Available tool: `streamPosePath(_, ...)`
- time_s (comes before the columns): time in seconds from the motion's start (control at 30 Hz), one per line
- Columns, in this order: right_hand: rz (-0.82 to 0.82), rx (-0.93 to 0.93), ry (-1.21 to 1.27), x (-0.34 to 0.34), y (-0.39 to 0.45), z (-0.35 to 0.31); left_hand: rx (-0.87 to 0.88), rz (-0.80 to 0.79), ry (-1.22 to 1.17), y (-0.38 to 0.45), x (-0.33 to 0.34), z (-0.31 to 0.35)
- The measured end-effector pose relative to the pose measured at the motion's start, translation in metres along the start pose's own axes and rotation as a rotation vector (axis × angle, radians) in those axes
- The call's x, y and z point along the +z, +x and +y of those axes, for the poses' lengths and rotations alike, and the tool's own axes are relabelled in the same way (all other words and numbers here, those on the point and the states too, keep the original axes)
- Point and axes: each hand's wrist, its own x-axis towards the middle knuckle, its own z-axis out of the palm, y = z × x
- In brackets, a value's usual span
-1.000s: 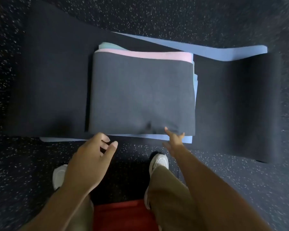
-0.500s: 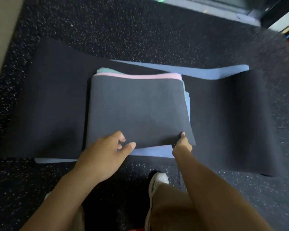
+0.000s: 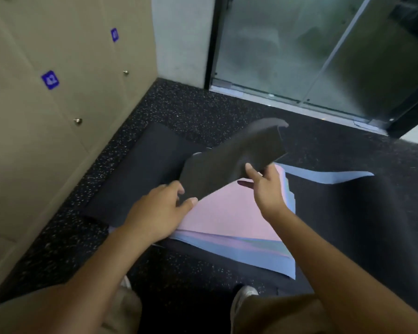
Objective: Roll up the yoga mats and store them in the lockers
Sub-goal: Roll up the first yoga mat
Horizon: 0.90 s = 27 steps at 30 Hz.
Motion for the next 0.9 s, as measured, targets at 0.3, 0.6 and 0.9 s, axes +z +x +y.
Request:
streamPosePath(0.3,-0.435,-0.118,-0.193,0.018,-0.109,-0.028,0.265,0.371,-0.194,-0.008,-0.06,-0.027)
streamPosePath(0.6,-0.512,-0.319,-0.237,0.056,-0.101,-0.033,0.116,-0.005,0.219,-0.018,-0.085,-0.068)
streamPosePath(0.9,-0.352,-0.207,0.05,0.004,-0.136,-0.084,0.262,0.272,0.05,-0.104,-0.098,-0.06)
